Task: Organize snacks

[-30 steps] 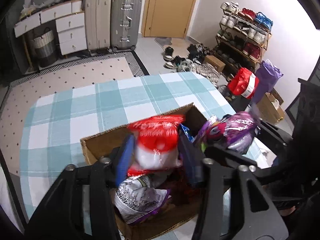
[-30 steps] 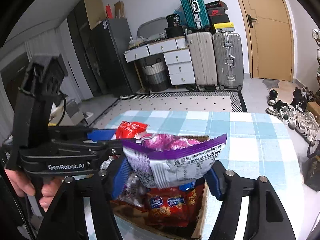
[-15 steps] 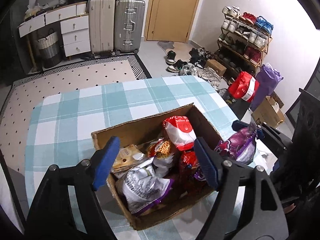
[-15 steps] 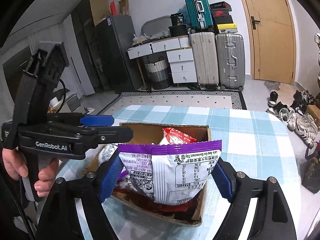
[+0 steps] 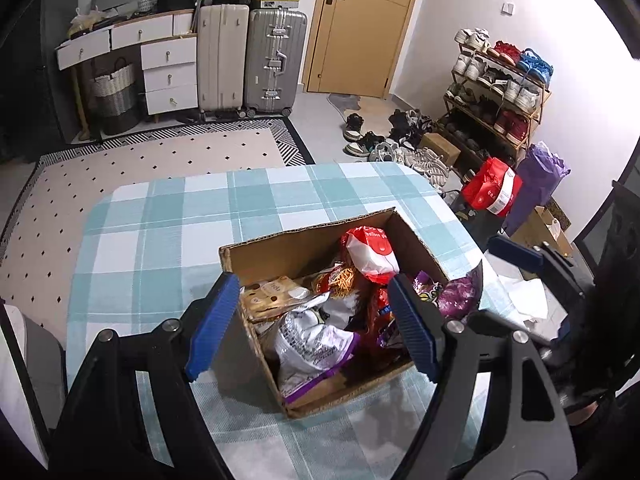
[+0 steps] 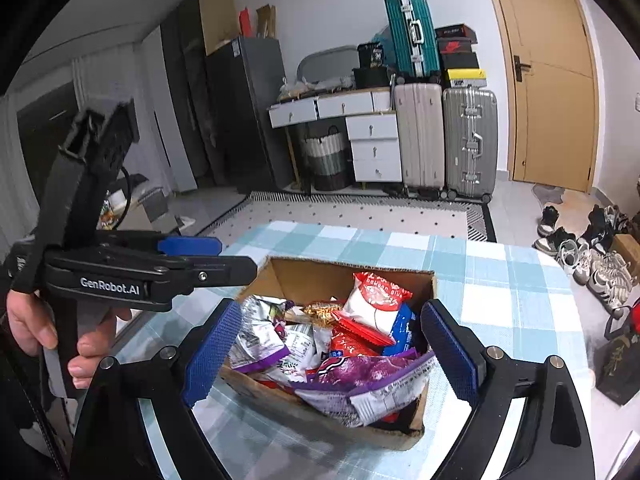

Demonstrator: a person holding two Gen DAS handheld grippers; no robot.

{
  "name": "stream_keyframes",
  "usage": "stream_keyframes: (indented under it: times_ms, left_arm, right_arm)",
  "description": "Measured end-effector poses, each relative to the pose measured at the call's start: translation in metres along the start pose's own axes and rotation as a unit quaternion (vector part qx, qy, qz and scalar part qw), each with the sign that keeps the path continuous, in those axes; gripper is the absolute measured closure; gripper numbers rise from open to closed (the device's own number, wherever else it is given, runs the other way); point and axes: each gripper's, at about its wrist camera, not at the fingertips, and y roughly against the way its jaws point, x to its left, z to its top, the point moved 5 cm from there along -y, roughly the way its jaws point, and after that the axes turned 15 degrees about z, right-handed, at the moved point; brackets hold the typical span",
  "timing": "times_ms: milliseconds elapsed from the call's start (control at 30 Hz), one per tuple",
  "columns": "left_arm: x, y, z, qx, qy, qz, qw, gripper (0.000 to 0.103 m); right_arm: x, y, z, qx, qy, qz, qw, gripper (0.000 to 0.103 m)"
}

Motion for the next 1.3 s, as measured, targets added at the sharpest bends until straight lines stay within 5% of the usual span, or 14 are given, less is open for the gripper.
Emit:
stream_keyframes:
  times_ms: [500, 733, 1300]
  left_arm:
    - [0.029, 0.069, -0.039, -0.072, 0.032, 0.076, 0.994, 0.016]
    - [0.045, 0.086, -0.07, -0.094, 0.053, 0.105, 0.9886, 0.001]
    - [0.05, 0.083, -0.127, -0.169, 0.079, 0.131, 0.9737, 0.001]
  right_arm:
    - [0.03, 0.083, -0.005, -0.074, 0.011, -0.03, 0.997, 0.005]
    - [0.044, 0.111, -0.024, -0.097, 0.021, -0.046, 0.994, 0.003]
    - [0.051, 0.138, -0.081, -0.121, 0.026, -0.082, 0.989, 0.001]
